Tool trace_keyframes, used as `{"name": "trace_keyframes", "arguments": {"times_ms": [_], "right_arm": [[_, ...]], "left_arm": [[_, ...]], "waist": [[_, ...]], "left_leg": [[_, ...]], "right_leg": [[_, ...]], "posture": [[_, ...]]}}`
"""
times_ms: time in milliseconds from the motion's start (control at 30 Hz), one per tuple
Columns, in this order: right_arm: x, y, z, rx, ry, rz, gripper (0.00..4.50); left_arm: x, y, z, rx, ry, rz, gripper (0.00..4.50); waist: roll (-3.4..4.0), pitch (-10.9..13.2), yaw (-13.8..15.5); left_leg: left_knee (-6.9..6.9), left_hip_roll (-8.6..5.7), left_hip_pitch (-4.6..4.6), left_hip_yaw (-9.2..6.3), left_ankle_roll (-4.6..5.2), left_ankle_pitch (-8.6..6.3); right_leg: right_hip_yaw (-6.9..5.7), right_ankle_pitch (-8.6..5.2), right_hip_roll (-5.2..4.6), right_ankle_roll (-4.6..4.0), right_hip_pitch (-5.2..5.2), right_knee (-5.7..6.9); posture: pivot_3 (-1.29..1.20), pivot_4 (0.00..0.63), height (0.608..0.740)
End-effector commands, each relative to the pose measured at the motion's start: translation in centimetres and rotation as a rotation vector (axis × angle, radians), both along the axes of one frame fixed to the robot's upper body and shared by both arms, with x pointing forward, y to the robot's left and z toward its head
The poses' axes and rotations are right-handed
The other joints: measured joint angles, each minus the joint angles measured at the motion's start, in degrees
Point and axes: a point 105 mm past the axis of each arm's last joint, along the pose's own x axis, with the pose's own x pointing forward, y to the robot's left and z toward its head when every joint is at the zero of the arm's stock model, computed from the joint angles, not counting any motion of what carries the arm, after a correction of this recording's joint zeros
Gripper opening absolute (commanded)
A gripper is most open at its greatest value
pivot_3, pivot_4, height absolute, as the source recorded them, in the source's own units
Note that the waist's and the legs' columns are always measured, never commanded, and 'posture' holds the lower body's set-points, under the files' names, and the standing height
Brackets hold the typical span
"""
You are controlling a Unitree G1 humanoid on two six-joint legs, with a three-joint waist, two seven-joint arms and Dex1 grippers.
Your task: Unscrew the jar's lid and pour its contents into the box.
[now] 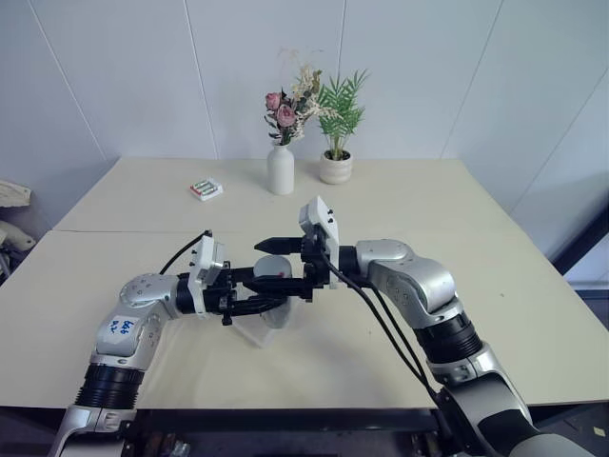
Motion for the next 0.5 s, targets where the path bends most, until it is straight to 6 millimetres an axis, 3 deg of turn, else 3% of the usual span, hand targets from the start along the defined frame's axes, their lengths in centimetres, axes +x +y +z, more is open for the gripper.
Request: {"name": "trace_keyframes", "arguments": {"times_ms": [33, 500], "right_arm": [[1.5, -2.6, 1.6, 0.053, -0.033, -0.099, 4.49], [3.4, -6.9, 0.6, 0.045, -0.009, -0.218, 4.49]], "left_arm": [[-0.6, 0.0, 0.8, -0.012, -0.048, -0.025, 2.2], [-0.4, -0.1, 0.9, -0.012, -0.049, -0.026, 2.2]], "waist": [[0.0, 0.0, 0.0], [0.0, 0.0, 0.0]], "left_leg": [[0.0, 0.0, 0.0, 0.0, 0.0, 0.0], [0.01, 0.0, 0.0, 0.0, 0.0, 0.0]], "right_leg": [[0.0, 0.0, 0.0, 0.0, 0.0, 0.0], [0.0, 0.0, 0.0, 0.0, 0.01, -0.01]], "posture": [[0.0, 0.15, 0.74], [0.0, 0.15, 0.74]]}}
